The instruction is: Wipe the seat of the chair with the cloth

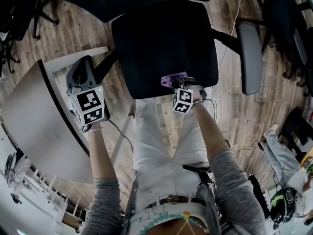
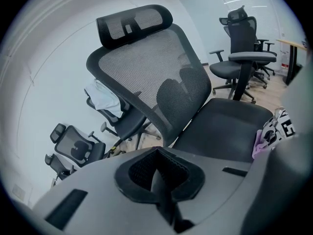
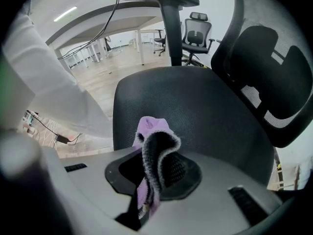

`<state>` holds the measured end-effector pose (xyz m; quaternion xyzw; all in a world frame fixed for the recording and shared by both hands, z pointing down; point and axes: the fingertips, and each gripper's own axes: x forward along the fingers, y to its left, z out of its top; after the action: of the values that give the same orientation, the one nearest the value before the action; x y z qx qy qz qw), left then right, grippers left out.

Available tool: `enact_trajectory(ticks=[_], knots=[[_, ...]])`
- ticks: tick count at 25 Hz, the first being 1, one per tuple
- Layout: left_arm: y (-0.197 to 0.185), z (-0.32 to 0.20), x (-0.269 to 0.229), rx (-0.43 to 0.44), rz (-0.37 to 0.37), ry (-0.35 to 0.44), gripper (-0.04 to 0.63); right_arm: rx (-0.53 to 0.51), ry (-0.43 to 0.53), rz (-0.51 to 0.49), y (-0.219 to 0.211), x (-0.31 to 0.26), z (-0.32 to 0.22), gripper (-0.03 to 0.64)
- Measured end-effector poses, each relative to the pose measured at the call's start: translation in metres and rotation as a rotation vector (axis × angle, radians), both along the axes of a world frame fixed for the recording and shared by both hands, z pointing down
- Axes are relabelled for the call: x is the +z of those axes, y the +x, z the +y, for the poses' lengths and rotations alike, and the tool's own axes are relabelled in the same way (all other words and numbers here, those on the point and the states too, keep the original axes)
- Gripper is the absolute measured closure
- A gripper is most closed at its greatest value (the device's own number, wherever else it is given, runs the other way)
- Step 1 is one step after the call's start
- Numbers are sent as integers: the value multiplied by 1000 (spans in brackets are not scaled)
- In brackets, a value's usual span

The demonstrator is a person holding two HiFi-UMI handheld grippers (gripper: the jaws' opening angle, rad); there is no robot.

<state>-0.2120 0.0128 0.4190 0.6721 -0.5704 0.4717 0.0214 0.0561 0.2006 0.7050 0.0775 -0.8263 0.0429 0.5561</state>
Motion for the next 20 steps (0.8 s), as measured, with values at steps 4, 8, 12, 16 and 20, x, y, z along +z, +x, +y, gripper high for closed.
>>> enact_trajectory(ticks=[4, 8, 12, 16, 20], knots=[[1, -1, 1, 4, 0, 0, 597, 12, 6, 16, 10, 4, -1, 565], [1, -2, 1, 3, -6, 1, 597, 21, 9, 29, 17, 4, -4, 565], [0, -1, 1, 1, -7, -5, 597, 33, 9, 40, 25, 4, -7, 565], [0, -1, 0, 5, -9, -1, 596, 48, 11, 51, 35, 3, -9, 565], [-2, -2, 1, 5, -9, 2, 597, 52, 16, 61, 41, 3, -11, 565]])
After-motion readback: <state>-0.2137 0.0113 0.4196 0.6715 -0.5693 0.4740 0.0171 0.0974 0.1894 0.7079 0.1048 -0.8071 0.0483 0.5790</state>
